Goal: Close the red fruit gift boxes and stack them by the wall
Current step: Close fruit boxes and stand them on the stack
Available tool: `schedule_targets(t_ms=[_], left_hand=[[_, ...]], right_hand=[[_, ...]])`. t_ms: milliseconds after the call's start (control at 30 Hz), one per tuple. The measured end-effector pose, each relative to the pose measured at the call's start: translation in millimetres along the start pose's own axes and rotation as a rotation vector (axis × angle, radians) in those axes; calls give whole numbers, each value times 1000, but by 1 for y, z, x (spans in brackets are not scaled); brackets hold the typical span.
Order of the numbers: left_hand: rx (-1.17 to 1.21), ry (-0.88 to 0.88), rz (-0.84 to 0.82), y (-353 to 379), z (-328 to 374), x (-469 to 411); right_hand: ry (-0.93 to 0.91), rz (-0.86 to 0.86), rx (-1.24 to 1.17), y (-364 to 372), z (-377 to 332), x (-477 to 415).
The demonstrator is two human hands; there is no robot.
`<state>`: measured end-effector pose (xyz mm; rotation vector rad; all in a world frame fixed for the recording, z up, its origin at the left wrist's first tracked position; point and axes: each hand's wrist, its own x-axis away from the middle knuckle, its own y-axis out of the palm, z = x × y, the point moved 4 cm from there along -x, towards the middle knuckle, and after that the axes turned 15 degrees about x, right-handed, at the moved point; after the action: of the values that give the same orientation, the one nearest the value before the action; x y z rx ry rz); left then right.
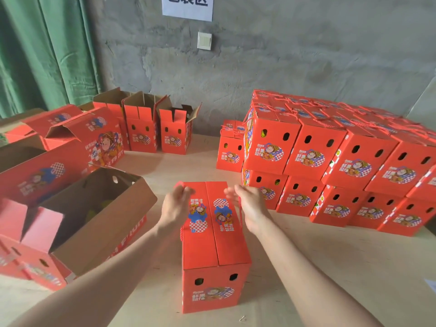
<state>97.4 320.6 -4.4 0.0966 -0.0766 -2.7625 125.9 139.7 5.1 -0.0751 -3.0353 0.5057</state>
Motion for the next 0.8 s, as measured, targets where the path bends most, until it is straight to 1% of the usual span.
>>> schedule_targets(t_ms=[67,100,200,300,367,433,467,500,567,600,633,667,733,800], left_hand=[[-133,155,-137,8,32,-2],[-258,203,-203,13,41,-4],[-637,359,-336,27,54,-3],[-853,430,-503,41,49,-3],[-918,465,-550,45,47,-6],[-878,511,-523,48,50,-12],[-808,500,-487,48,51,-15],[-694,432,-436,45,49,-21],[-321,158,-334,35,39,-25],[-166,40,-324,32,32,-23],[-122,-6,-374,33,24,-20],[-199,20,-464,37,15,-14],[-463,87,-648,52,-4,3],[-757,136,-765,66,-25,17]], right_hand=[[-19,-137,59,8,-12,-1],[-3,-214,62,12,-14,0],[58,-396,-71,19,-13,2],[119,-458,-179,21,-17,1],[175,-456,-116,22,-19,-1],[202,-431,21,17,-26,-3],[205,-410,95,13,-31,-5],[204,-388,166,8,-36,-7],[191,-330,283,-3,-44,-10],[184,-289,306,-9,-47,-12],[177,-249,301,-13,-48,-14],[171,-221,282,-15,-49,-16],[169,-192,251,-17,-48,-18],[196,-168,210,-19,-43,-18]])
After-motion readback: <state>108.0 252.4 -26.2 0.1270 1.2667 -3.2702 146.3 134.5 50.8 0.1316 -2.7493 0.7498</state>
